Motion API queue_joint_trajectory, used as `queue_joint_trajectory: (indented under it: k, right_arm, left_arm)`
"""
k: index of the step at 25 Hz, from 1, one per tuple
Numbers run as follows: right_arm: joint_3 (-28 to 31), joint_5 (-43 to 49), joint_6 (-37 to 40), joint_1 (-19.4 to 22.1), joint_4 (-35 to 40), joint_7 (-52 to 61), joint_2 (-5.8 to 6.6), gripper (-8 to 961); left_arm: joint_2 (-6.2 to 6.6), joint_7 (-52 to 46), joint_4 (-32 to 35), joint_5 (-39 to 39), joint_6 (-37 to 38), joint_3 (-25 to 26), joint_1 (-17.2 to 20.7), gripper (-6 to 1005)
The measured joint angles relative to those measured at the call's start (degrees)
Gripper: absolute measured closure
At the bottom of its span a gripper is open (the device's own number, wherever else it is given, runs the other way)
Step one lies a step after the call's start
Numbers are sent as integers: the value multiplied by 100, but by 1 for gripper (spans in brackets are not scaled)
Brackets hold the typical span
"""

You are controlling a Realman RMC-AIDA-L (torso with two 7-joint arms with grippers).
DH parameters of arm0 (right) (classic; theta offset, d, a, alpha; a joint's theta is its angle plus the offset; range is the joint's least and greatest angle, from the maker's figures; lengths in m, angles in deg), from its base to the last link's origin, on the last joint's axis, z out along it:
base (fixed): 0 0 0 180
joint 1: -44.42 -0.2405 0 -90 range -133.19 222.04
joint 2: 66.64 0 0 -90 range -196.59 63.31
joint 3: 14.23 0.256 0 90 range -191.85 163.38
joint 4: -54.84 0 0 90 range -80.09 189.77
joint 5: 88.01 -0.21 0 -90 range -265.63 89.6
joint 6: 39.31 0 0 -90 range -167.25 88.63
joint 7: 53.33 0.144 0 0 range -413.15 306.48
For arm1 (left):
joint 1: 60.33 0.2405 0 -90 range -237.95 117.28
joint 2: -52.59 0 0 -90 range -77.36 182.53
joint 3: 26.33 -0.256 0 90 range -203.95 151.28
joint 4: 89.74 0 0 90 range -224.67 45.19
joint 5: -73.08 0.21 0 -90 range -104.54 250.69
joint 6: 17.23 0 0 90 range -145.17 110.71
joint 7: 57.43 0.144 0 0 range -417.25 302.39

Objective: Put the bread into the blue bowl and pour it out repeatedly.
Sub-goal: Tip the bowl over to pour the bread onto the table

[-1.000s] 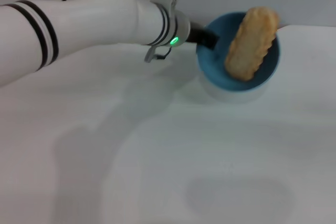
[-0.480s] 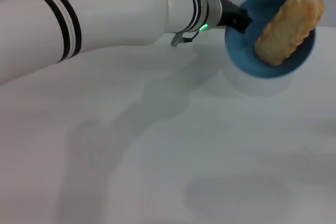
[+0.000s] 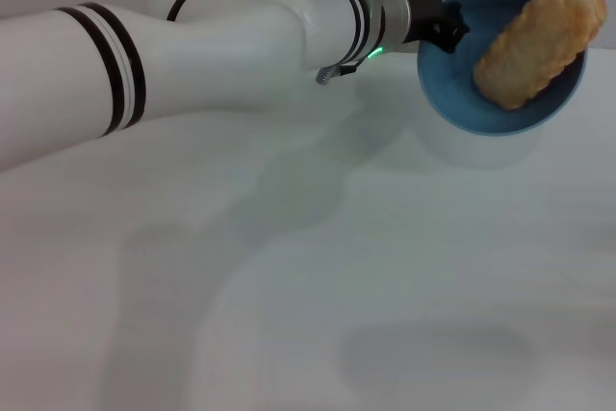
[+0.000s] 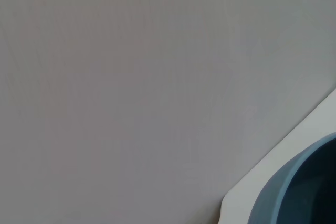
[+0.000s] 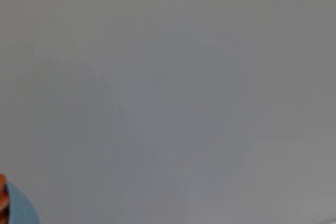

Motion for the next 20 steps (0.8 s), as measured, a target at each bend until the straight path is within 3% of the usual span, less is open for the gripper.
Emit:
queue_joint_trajectory:
  k: [3, 8, 20]
  right_arm:
    - [40, -484, 102, 29, -302, -647, -7, 557]
    - [44, -930, 156, 10, -556, -793, -11, 558]
    - [76, -1027, -236, -41, -606, -766, 4, 557]
  left_arm:
    - [0, 16, 6, 1, -141, -80, 61, 999]
    - [1, 32, -12, 1, -404, -233, 105, 999]
    - [0, 5, 7, 1, -431, -277, 95, 999]
